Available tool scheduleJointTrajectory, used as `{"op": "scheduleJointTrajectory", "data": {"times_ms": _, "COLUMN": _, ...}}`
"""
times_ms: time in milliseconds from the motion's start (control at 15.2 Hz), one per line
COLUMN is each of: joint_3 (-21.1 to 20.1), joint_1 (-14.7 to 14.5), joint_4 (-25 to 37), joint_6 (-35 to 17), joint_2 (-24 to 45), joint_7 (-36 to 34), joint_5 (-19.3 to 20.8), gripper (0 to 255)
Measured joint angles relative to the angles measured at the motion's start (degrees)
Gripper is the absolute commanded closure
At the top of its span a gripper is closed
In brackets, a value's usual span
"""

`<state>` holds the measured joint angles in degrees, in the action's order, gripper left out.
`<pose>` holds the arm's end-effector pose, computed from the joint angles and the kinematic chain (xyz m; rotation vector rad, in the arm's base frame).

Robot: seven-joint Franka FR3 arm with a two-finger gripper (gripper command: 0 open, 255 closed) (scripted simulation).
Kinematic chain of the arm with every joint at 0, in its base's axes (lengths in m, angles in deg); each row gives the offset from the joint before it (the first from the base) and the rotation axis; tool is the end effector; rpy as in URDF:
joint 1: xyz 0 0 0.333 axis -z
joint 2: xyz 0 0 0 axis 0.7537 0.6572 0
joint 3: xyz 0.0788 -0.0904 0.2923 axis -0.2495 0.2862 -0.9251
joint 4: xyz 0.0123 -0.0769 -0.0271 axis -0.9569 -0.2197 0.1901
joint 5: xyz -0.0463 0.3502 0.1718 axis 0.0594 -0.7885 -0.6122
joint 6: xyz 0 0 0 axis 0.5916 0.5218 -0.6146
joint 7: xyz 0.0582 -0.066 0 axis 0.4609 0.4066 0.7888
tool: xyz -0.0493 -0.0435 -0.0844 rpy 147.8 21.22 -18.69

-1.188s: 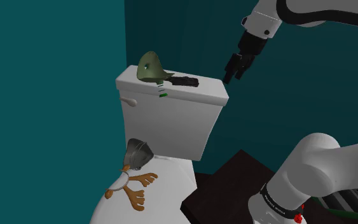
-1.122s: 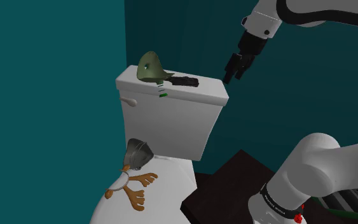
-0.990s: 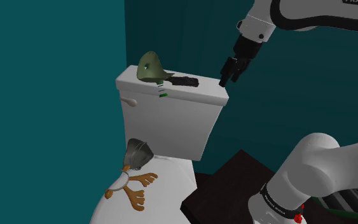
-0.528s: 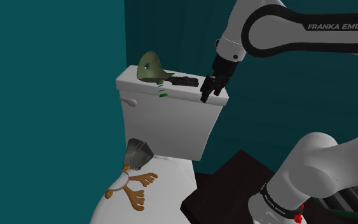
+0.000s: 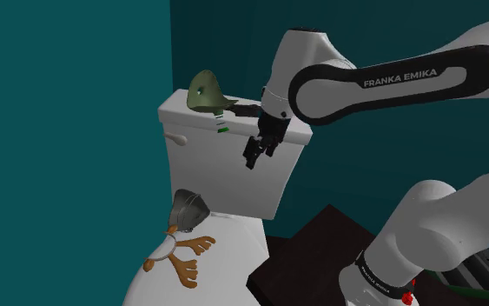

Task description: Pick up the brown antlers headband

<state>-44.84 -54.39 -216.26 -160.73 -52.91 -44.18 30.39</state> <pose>0.3691 0.1449 0.4587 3.1287 0.2017 0.1779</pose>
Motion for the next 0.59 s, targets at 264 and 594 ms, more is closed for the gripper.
{"op": "scheduleJointTrajectory", "data": {"times_ms": 264, "joint_3": -3.76, "joint_1": -0.45, "joint_4": 1.14, "joint_6": -5.55, "joint_2": 7.31, "joint_7": -3.46, "joint_5": 0.49, "gripper": 0}}
{"op": "scheduleJointTrajectory", "data": {"times_ms": 594, "joint_3": -8.35, "joint_1": -0.26, "joint_4": 2.37, "joint_6": -13.92, "joint_2": 18.1, "joint_7": -8.87, "joint_5": 3.53, "gripper": 0}}
